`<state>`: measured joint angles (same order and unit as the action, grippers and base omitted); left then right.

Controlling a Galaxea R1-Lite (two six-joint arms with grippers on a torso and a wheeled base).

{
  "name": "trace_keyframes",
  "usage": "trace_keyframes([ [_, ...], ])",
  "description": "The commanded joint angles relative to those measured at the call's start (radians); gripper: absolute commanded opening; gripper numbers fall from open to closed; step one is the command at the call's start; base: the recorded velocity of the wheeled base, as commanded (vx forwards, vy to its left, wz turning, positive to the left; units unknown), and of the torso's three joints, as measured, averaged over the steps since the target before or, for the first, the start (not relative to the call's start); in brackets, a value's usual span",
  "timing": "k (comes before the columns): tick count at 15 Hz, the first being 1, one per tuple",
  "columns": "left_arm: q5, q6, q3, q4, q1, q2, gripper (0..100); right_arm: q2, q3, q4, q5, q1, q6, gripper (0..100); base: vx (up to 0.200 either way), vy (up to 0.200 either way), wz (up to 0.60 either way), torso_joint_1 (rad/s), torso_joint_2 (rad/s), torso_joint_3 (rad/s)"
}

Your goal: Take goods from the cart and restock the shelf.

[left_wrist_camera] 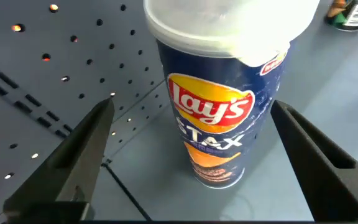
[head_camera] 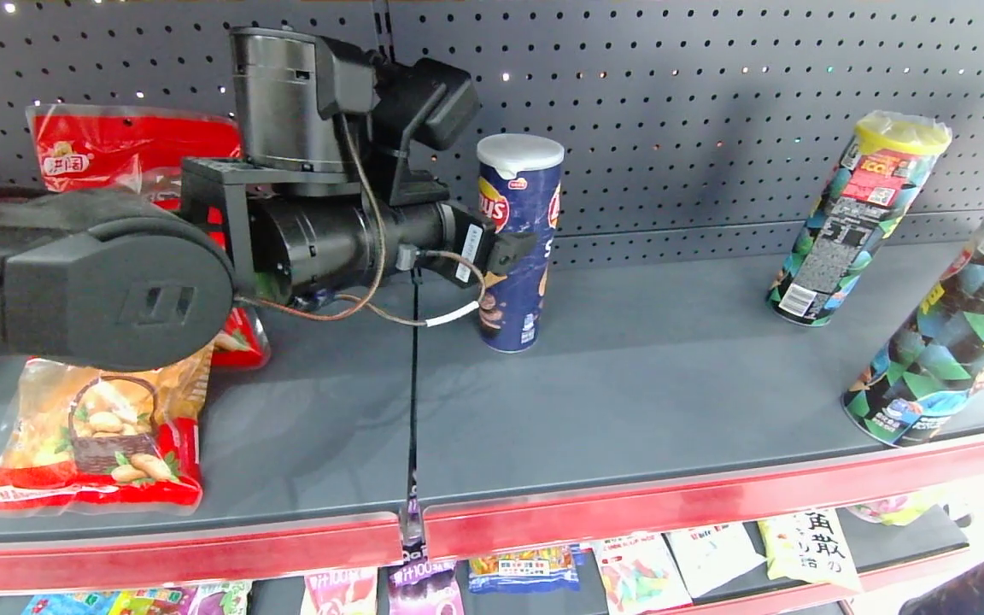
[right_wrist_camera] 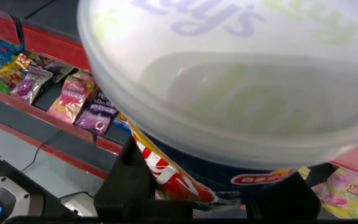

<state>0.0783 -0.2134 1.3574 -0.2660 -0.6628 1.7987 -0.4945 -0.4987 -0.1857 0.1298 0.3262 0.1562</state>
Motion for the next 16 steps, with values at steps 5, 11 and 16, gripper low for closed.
trace_keyframes([
  [5,0.100,0.003,-0.004,-0.070,-0.057,0.025,100,-0.001,0.008,0.000,0.001,0.001,0.000,0,0.000,0.000,0.00,0.000,0.00,0.000],
  [11,0.126,0.012,-0.012,-0.072,-0.101,0.016,100,-0.003,0.009,0.000,0.001,0.001,0.000,0,0.000,0.000,0.00,0.000,0.00,0.000],
  [16,0.271,0.017,-0.008,-0.073,-0.140,0.033,100,-0.006,0.011,0.002,-0.001,0.001,-0.017,0,0.000,0.000,0.00,0.000,0.00,0.000],
])
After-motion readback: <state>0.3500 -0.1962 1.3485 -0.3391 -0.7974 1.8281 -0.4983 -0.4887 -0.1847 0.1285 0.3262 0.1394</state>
